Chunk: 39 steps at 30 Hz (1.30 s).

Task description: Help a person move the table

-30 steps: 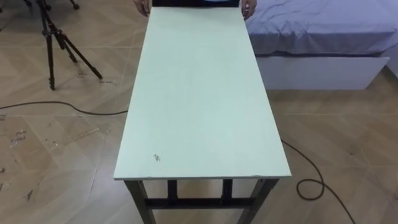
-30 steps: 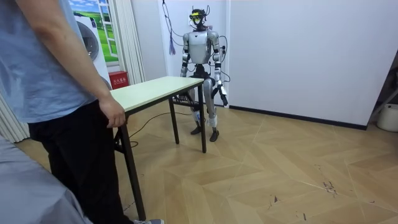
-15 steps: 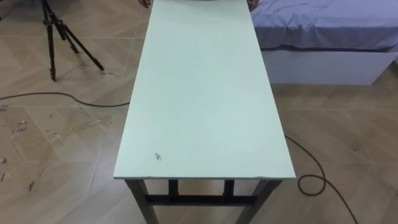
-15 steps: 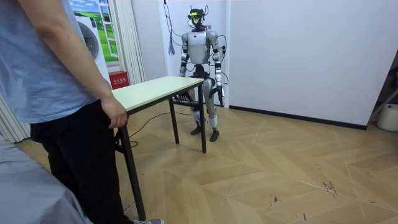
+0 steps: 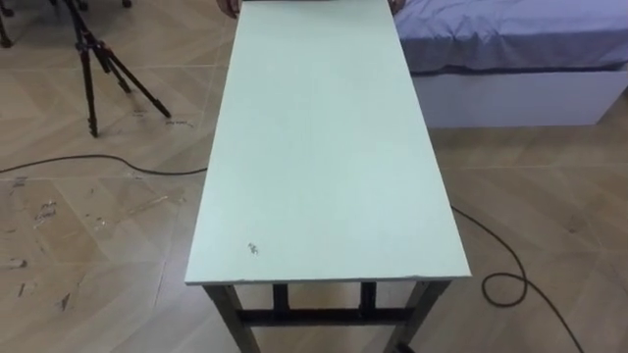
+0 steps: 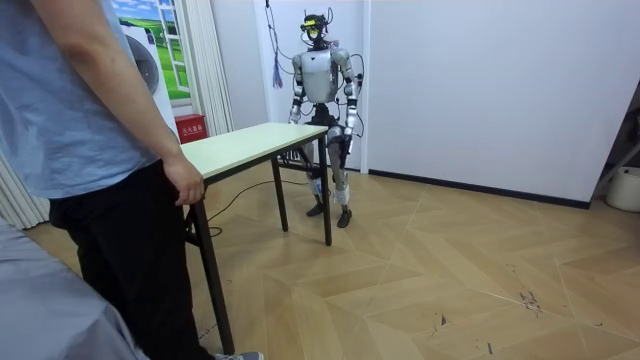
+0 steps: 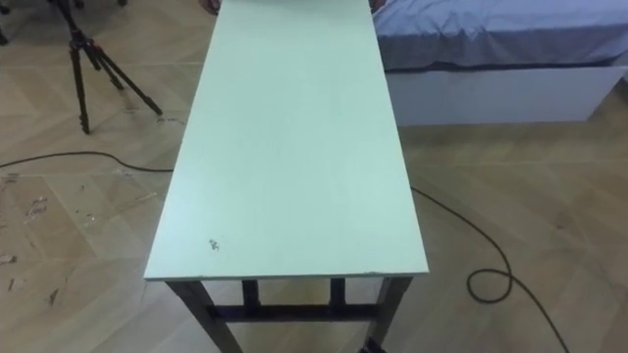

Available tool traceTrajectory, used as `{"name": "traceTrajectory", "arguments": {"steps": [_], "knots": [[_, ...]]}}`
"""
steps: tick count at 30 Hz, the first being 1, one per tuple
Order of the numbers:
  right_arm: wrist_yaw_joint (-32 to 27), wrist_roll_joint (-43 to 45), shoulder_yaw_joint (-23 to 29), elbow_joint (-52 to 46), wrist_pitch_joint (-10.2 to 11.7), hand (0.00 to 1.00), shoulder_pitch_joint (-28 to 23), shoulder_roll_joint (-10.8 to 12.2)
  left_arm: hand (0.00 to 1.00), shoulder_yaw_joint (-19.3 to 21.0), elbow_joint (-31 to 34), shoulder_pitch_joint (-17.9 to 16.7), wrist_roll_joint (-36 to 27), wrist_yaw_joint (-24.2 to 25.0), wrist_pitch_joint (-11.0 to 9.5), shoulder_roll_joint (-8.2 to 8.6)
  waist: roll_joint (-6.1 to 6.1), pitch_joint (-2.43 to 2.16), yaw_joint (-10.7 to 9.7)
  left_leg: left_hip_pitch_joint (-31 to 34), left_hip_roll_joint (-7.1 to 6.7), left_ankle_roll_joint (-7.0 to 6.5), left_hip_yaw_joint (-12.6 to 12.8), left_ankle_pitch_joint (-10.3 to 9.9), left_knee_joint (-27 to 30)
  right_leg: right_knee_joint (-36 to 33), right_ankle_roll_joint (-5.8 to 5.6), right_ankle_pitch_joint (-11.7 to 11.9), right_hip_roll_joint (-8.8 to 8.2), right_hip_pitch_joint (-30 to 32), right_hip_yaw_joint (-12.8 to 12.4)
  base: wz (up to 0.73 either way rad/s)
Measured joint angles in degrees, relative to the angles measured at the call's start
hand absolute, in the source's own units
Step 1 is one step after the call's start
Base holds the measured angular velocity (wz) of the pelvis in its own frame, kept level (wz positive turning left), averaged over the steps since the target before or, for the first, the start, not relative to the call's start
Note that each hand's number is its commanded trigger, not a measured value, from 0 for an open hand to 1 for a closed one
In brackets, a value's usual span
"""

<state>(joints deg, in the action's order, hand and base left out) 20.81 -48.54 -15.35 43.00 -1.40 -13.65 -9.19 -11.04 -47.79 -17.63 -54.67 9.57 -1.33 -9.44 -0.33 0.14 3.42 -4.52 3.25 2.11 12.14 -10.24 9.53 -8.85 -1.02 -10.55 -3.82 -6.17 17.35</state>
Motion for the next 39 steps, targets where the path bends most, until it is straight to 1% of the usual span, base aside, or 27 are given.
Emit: {"name": "traceTrajectory", "arguments": {"steps": [1,2,3,5,6,7,9,11,13,17,20,23,27,29,32,33,35,37,39], "knots": [[0.29,-0.82,-0.78,-1.7,0.03,0.0,-0.01,-0.08,0.0,-0.69,1.76,-0.34,-0.91,-0.01,0.16,-0.55,0.01,0.03,-0.21,-0.01,0.04,0.0,0.01,0.0,0.0,-0.04,0.01,0.0,0.03,-0.01,-0.01,0.0],[0.86,-0.91,-0.97,-3.0,0.02,0.0,-0.07,-0.03,0.0,-0.68,4.43,-0.98,-1.72,-0.01,0.34,-0.92,-0.13,0.12,-0.4,-0.06,0.06,0.0,0.01,0.0,-0.01,-0.05,0.01,0.01,0.04,-0.01,0.02,0.0],[1.21,-0.93,-1.02,-3.48,0.04,0.0,-0.13,-0.01,0.0,-0.69,5.77,-1.25,-2.27,-0.01,0.34,-1.12,-0.23,0.18,-0.42,-0.11,0.05,0.0,0.01,0.0,-0.01,-0.07,0.01,0.01,0.02,-0.02,0.03,0.0],[1.91,-1.04,-1.52,-4.81,0.02,0.0,-0.16,0.0,0.0,-1.84,11.84,-1.73,-4.8,0.06,0.24,-1.19,-0.42,0.26,-0.45,-0.1,0.02,-0.07,0.01,-0.04,-0.04,-0.35,0.01,0.01,-0.07,-0.07,0.04,0.0],[1.95,-1.04,-1.56,-5.38,0.02,0.0,-0.23,-0.01,0.0,-2.48,13.55,-1.87,-5.53,0.11,0.22,-1.25,-0.43,0.36,-0.56,-0.02,0.03,-0.12,0.01,-0.07,-0.05,-0.45,0.01,0.01,-0.08,-0.14,0.06,0.0],[2.26,-1.03,-1.57,-6.18,0.01,0.0,-0.26,-0.02,0.0,-3.71,16.61,-2.03,-6.46,0.53,0.2,-1.36,-0.47,0.54,-1.03,0.06,0.03,-0.22,0.0,-0.15,-0.08,-0.75,0.0,0.0,-0.12,-0.09,0.04,0.0],[2.54,-1.18,-1.59,-6.73,-0.11,0.0,-0.04,0.03,0.0,-5.17,19.26,-1.73,-6.69,1.72,0.38,-1.43,-0.37,0.55,-1.56,0.04,0.02,-0.34,0.05,-0.25,-0.28,-0.8,-0.02,-0.01,-0.12,0.02,-0.02,-0.03],[2.6,-1.21,-1.61,-7.76,-1.1,0.0,0.05,-0.07,0.0,-6.28,22.24,-1.33,-6.69,2.53,1.38,-1.59,-0.3,0.54,-2.08,-0.03,0.03,-0.35,0.28,-0.25,-0.26,-0.91,-0.02,0.0,-0.12,0.18,-0.12,-0.06],[2.68,-1.18,-1.61,-8.03,-1.2,0.0,0.09,-0.08,0.0,-7.14,23.64,-1.01,-6.69,3.17,1.53,-1.63,-0.16,0.44,-2.2,-0.09,0.02,-0.35,0.33,-0.25,-0.25,-0.92,-0.02,0.0,-0.13,0.17,-0.11,0.0],[2.68,-2.38,-2.95,-8.8,-1.25,0.0,0.81,-0.27,0.0,-7.48,23.75,0.38,-7.7,3.7,2.73,-1.44,0.16,0.42,-2.39,-0.08,0.05,-0.35,0.35,-0.23,0.03,-0.95,-0.01,0.0,-0.15,0.31,-0.08,0.0],[2.7,-3.41,-3.54,-11.87,-1.55,0.0,0.8,-0.31,0.0,-7.33,24.32,0.72,-7.78,3.33,2.78,-1.46,0.16,0.44,-2.76,-0.12,0.05,-0.35,0.35,-0.22,0.04,-0.95,-0.01,0.0,-0.16,0.29,-0.09,0.0],[3.38,-3.48,-3.52,-16.0,-1.99,0.0,1.23,-0.3,0.0,-7.13,27.17,0.82,-8.88,3.21,2.95,-1.47,0.09,0.47,-3.03,-0.64,0.02,-0.35,0.33,-0.23,-0.07,-0.95,-0.02,0.0,-0.21,-0.05,-0.12,0.0],[3.71,-3.44,-3.73,-17.68,-2.39,0.0,1.25,-0.28,0.0,-7.08,28.65,1.8,-8.93,2.85,3.29,-1.51,0.16,0.56,-3.09,-0.74,0.04,-0.35,0.3,-0.23,-0.07,-0.93,-0.02,0.0,-0.19,-0.29,-0.01,0.0],[3.74,-3.79,-3.74,-17.71,-2.54,0.0,1.24,-0.34,0.0,-7.02,30.72,1.96,-8.98,2.38,3.39,-1.49,0.31,0.62,-2.99,-0.37,0.04,-0.35,0.3,-0.23,-0.05,-1.06,-0.01,0.01,-0.22,0.26,0.0,0.0],[3.64,-5.91,-3.73,-17.9,-3.15,0.0,1.26,-0.58,0.0,-6.89,30.91,2.65,-9.85,2.19,3.7,-1.58,0.45,0.68,-2.53,-0.45,0.08,-0.36,0.39,-0.22,-0.01,-1.16,0.01,0.02,-0.19,0.35,-0.09,-0.01],[3.57,-6.53,-3.73,-18.08,-3.28,0.0,1.26,-0.7,0.0,-6.73,30.9,2.79,-10.18,2.16,4.05,-1.59,0.51,0.72,-2.27,-0.61,0.09,-0.36,0.47,-0.22,-0.03,-1.16,0.01,0.03,-0.19,0.48,-0.15,-0.08],[3.28,-9.83,-3.69,-19.35,-3.6,0.0,1.31,-1.33,0.0,-5.79,30.91,3.07,-11.54,2.13,5.38,-1.59,0.76,0.88,-1.52,-0.77,0.16,-0.36,0.81,-0.23,-0.15,-1.21,0.05,0.05,-0.18,0.55,-0.31,-0.07],[3.19,-11.17,-3.61,-19.86,-3.63,0.0,1.57,-1.52,0.0,-4.81,30.91,3.08,-12.48,2.06,6.04,-1.51,0.87,0.93,-1.42,-0.75,0.18,-0.36,0.81,-0.23,-0.16,-1.23,0.05,0.05,-0.19,0.57,-0.33,0.0],[3.16,-12.67,-3.5,-20.22,-3.73,0.0,1.86,-1.53,0.0,-4.54,30.91,3.09,-13.42,1.78,6.15,-1.48,1.01,0.88,-1.43,-0.71,0.2,-0.35,0.81,-0.23,-0.15,-1.25,0.05,0.05,-0.18,0.58,-0.3,0.0]]}}
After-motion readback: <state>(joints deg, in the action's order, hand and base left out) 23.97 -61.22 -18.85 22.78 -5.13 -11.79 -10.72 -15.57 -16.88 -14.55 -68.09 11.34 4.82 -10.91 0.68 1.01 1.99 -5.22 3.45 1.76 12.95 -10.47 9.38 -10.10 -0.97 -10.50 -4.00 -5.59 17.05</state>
